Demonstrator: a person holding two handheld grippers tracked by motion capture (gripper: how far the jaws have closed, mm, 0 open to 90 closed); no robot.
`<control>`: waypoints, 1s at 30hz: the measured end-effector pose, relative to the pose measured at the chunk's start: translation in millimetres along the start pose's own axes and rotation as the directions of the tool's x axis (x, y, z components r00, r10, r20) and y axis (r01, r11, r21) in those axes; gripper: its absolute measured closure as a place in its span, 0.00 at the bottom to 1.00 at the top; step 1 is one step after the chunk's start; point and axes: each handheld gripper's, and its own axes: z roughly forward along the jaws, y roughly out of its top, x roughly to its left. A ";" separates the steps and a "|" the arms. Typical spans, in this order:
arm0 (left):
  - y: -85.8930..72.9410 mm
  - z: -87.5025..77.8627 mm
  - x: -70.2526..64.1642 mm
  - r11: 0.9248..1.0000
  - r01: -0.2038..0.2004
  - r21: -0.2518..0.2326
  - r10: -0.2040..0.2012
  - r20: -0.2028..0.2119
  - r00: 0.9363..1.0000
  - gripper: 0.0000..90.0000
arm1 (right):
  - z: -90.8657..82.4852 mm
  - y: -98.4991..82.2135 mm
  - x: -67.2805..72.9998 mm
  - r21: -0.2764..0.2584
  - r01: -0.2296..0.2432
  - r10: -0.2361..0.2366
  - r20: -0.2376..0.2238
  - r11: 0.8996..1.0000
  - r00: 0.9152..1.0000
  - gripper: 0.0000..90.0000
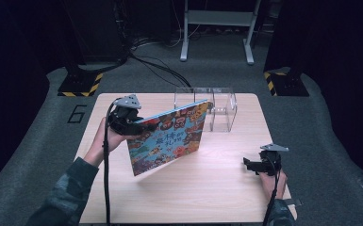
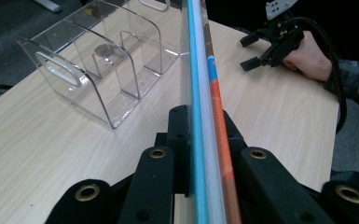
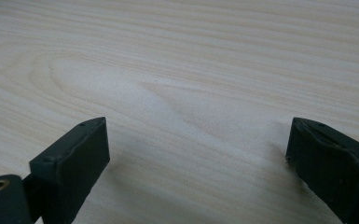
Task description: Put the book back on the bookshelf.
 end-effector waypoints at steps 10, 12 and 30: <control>2.4 -15.1 4.5 0.999 0.025 -0.031 -0.026 -0.027 0.999 0.90 | 0.3 0.3 -1.4 -0.001 0.009 -0.009 -0.001 1.000 1.000 0.06; 3.0 -18.2 5.5 0.999 0.028 -0.037 -0.029 -0.033 0.999 0.90 | 0.3 0.3 -1.5 0.000 0.011 -0.011 -0.001 1.000 1.000 0.06; 1.0 -31.5 19.0 0.989 0.113 -0.091 -0.125 -0.128 0.984 0.90 | 1.8 0.7 0.7 0.002 0.025 -0.025 0.018 1.000 1.000 0.06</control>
